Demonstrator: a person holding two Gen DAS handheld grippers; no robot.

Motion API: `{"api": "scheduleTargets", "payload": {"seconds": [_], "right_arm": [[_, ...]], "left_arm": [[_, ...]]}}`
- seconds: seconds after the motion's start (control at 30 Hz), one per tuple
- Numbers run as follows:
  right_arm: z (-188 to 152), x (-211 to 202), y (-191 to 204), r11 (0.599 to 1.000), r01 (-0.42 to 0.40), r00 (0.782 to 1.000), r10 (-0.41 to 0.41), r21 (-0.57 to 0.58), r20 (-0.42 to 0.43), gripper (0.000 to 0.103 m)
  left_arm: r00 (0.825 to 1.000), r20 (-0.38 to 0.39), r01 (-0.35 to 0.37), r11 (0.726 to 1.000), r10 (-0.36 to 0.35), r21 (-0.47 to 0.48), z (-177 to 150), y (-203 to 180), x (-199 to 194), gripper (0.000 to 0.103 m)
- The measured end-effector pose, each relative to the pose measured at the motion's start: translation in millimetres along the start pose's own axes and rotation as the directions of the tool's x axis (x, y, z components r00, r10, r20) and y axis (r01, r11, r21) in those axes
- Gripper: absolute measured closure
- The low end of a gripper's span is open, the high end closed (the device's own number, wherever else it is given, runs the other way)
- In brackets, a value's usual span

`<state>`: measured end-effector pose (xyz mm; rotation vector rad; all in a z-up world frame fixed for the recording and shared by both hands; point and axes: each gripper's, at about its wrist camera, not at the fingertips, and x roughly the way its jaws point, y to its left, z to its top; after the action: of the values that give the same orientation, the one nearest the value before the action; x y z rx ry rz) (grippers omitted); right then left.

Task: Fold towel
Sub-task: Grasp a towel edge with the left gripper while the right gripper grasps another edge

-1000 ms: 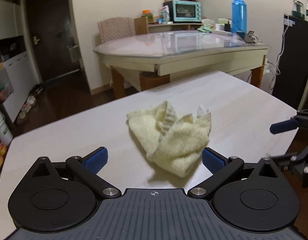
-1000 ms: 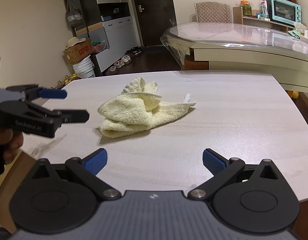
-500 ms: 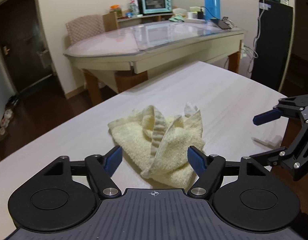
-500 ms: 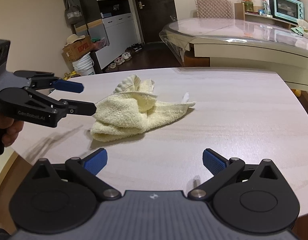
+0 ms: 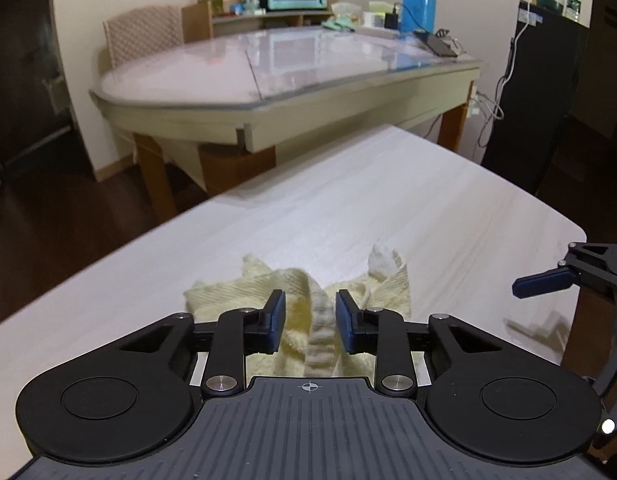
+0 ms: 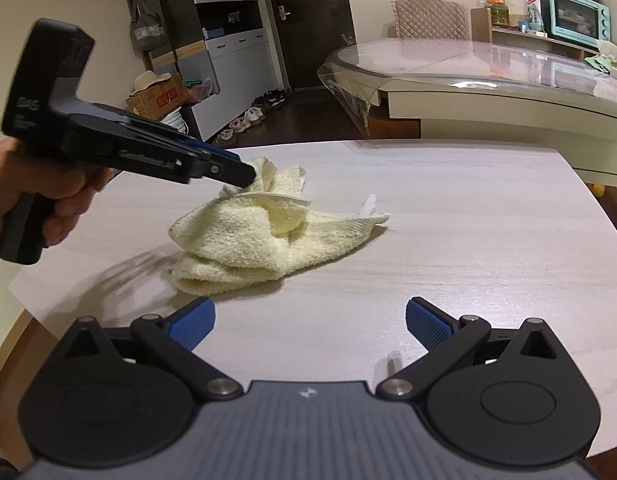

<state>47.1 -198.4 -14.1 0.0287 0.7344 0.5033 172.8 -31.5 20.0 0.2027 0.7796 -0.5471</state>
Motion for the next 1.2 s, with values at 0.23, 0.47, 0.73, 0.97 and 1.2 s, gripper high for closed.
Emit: {"api": "scheduleTargets", "payload": {"seconds": [0.23, 0.47, 0.73, 0.97, 1.2], "right_arm": [[9.6, 4.5, 0.0, 0.999, -0.031, 0.999, 0.031, -0.020, 0.024, 0.000], [41.7, 18.6, -0.1, 0.987, -0.155, 0.985, 0.158, -0.048, 0.063, 0.004], [87.6, 63.5, -5.5, 0.971, -0.236, 0.971, 0.237, -0.027, 0.021, 0.025], [115.7, 119.5, -18.6, 0.966, -0.237, 0.966, 0.245, 0.101, -0.078, 0.038], [121.0, 163.6, -20.9, 0.960, -0.243, 0.948, 0.265, 0.142, -0.173, 0.092]], "left_arm": [[0.998, 0.050, -0.025, 0.999, 0.027, -0.045, -15.6, 9.9, -20.5, 0.098], [0.992, 0.079, -0.089, 0.990, 0.098, -0.110, -46.8, 25.8, -50.9, 0.098], [0.992, 0.074, -0.092, 0.987, 0.102, -0.128, -70.8, 26.8, -61.1, 0.098], [0.993, 0.080, -0.078, 0.989, 0.088, -0.122, -78.2, 27.9, -57.5, 0.098], [0.993, 0.090, -0.062, 0.989, 0.075, -0.137, -89.5, 29.0, -57.7, 0.098]]}}
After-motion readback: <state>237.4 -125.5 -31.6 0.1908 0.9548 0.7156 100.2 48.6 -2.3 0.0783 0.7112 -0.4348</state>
